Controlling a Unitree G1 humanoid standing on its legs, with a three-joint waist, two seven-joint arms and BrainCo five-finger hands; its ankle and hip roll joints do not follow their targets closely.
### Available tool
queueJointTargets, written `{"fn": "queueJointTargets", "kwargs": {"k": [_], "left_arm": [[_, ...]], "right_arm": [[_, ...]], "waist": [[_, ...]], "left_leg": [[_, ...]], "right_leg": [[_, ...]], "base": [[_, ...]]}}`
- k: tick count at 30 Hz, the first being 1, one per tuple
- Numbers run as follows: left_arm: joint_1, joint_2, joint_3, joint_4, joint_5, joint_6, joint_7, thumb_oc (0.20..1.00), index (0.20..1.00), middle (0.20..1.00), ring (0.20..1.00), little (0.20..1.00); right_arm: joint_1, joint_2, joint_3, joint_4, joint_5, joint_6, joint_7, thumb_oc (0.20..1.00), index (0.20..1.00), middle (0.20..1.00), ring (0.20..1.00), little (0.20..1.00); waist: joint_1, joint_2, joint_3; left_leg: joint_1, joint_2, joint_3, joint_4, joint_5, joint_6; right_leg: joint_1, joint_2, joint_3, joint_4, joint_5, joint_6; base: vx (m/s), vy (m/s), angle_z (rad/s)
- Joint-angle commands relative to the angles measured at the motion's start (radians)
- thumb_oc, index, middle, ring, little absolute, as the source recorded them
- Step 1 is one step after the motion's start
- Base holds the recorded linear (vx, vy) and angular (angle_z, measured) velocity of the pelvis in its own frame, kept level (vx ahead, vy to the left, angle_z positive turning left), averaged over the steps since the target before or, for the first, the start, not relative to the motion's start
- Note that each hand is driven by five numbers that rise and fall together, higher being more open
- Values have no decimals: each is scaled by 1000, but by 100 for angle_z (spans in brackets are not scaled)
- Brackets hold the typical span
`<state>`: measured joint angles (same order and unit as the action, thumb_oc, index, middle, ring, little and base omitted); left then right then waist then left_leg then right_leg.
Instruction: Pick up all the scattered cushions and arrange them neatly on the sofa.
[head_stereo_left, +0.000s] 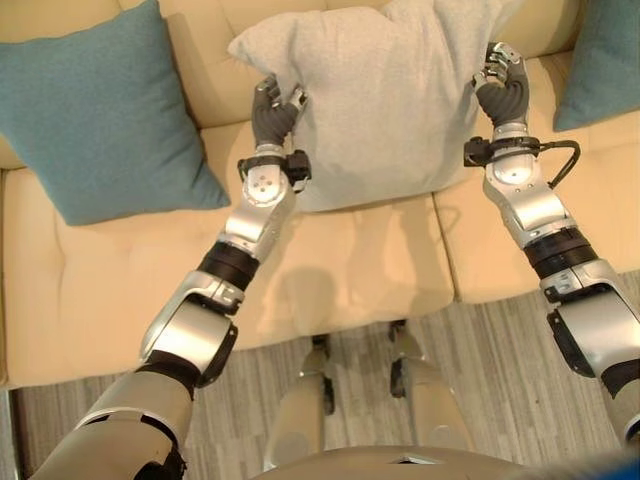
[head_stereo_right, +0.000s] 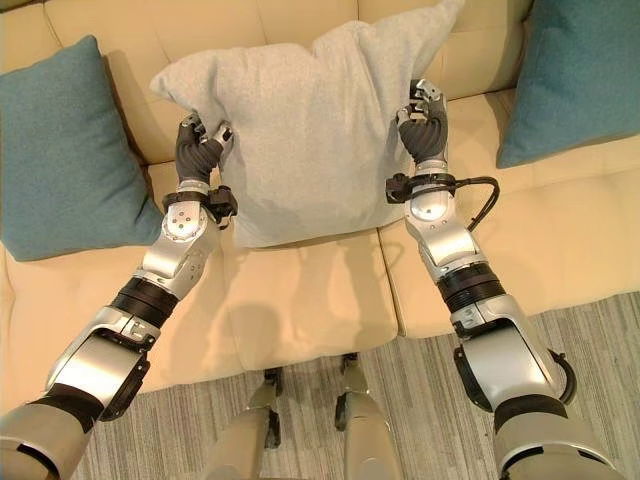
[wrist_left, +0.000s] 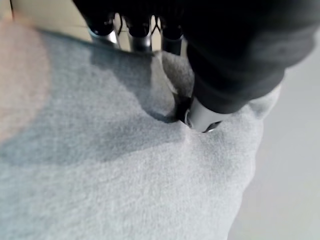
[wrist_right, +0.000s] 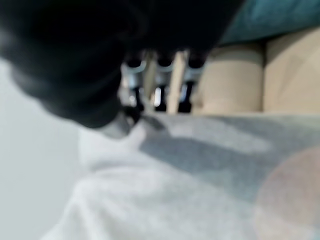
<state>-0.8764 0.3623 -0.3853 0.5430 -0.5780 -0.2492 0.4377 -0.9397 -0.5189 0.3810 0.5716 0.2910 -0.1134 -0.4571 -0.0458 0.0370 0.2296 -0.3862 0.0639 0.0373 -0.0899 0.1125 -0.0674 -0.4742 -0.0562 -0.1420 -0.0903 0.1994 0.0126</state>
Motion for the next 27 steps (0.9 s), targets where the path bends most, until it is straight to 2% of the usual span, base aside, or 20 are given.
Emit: {"fn": "queueJointTargets", "kwargs": {"k": [1, 9, 15, 16, 17, 18, 19, 20, 22, 23, 24, 25, 26, 27], "left_arm": [[-173, -34, -77, -39, 30, -115, -39, 200, 200, 200, 200, 200], [-185, -19, -65, 32, 47, -118, -32, 200, 200, 200, 200, 200], [-236, -17, -76, 89, 51, -116, -26, 200, 200, 200, 200, 200], [-269, -11, -82, 114, 47, -117, -22, 310, 310, 310, 310, 310], [-295, -8, -85, 138, 44, -112, -20, 705, 705, 705, 705, 705], [-295, -8, -85, 138, 44, -112, -20, 705, 705, 705, 705, 705], [-322, -5, -87, 165, 38, -112, -14, 1000, 1000, 1000, 1000, 1000], [-378, 2, -96, 216, 36, -101, -8, 1000, 1000, 1000, 1000, 1000], [-427, 25, -111, 247, 55, -86, 1, 1000, 1000, 1000, 1000, 1000], [-432, 24, -110, 249, 55, -87, 1, 1000, 1000, 1000, 1000, 1000], [-454, 42, -128, 264, 78, -75, 4, 1000, 1000, 1000, 1000, 1000], [-471, 54, -136, 273, 92, -70, 7, 1000, 1000, 1000, 1000, 1000], [-493, 67, -144, 291, 107, -57, 11, 1000, 1000, 1000, 1000, 1000], [-510, 82, -150, 313, 121, -43, 23, 1000, 1000, 1000, 1000, 1000]], "right_arm": [[-204, 81, 73, -67, -18, -92, 37, 200, 200, 200, 200, 200], [-222, 85, 67, 0, -37, -100, 18, 200, 200, 200, 200, 200], [-296, 71, 94, 56, -47, -94, 2, 200, 200, 200, 200, 200], [-333, 62, 106, 88, -36, -93, -2, 507, 507, 507, 507, 507], [-358, 56, 118, 115, -33, -89, -2, 1000, 1000, 1000, 1000, 1000], [-358, 56, 118, 115, -33, -89, -2, 1000, 1000, 1000, 1000, 1000], [-391, 49, 135, 147, -28, -86, -4, 1000, 1000, 1000, 1000, 1000], [-448, 34, 171, 205, -17, -72, -5, 1000, 1000, 1000, 1000, 1000], [-505, 11, 205, 261, -7, -57, -3, 1000, 1000, 1000, 1000, 1000], [-510, 10, 206, 264, -5, -58, -2, 1000, 1000, 1000, 1000, 1000], [-534, -4, 230, 294, -8, -47, -1, 1000, 1000, 1000, 1000, 1000], [-556, -14, 243, 316, -2, -42, -1, 1000, 1000, 1000, 1000, 1000], [-572, -26, 250, 342, 7, -34, -3, 1000, 1000, 1000, 1000, 1000], [-582, -42, 255, 372, 15, -19, -9, 1000, 1000, 1000, 1000, 1000]], "waist": [[17, -34, -5], [16, -45, 6], [25, -42, 18], [27, -41, 21], [28, -41, 22], [28, -41, 22], [29, -41, 26], [34, -41, 26], [39, -42, 39], [39, -43, 50], [41, -42, 44], [42, -44, 57], [45, -43, 61], [48, -42, 56]], "left_leg": [[-11, -26, -15, 53, -66, -23], [-144, -34, -28, 78, -45, -26], [-151, -42, -34, 46, -28, -29], [-152, -43, -36, 42, -23, -32], [-152, -44, -37, 39, -21, -33], [-152, -44, -37, 39, -21, -33], [-154, -44, -38, 38, -19, -34], [-140, -40, -45, 27, -40, -38], [-147, -41, -46, 35, -39, -39], [-161, -44, -41, 43, -17, -35], [-151, -41, -45, 39, -38, -39], [-166, -44, -42, 50, -17, -35], [-167, -44, -43, 54, -18, -34], [-152, -40, -50, 54, -45, -37]], "right_leg": [[-60, -49, 12, 245, -212, 91], [-185, -58, 12, 271, -195, 98], [-202, -56, 10, 267, -193, 101], [-204, -57, 7, 267, -190, 103], [-205, -58, 6, 266, -190, 104], [-205, -58, 6, 266, -190, 104], [-205, -58, 4, 264, -188, 105], [-195, -55, 8, 265, -216, 112], [-196, -57, 3, 265, -212, 114], [-205, -61, -4, 264, -184, 108], [-196, -58, 1, 266, -210, 114], [-204, -63, -7, 263, -183, 108], [-204, -63, -10, 264, -182, 108], [-188, -60, -5, 264, -212, 115]], "base": [[-60, -22, 1], [-32, -6, 2], [-5, 5, 4], [0, 0, 0], [0, 0, 0], [0, 0, 0], [71, -21, 3], [59, -25, 5], [-35, -15, 8], [-23, -8, 7], [-106, 6, 6], [-15, 0, 6], [-4, -10, 6], [92, -18, 7]]}}
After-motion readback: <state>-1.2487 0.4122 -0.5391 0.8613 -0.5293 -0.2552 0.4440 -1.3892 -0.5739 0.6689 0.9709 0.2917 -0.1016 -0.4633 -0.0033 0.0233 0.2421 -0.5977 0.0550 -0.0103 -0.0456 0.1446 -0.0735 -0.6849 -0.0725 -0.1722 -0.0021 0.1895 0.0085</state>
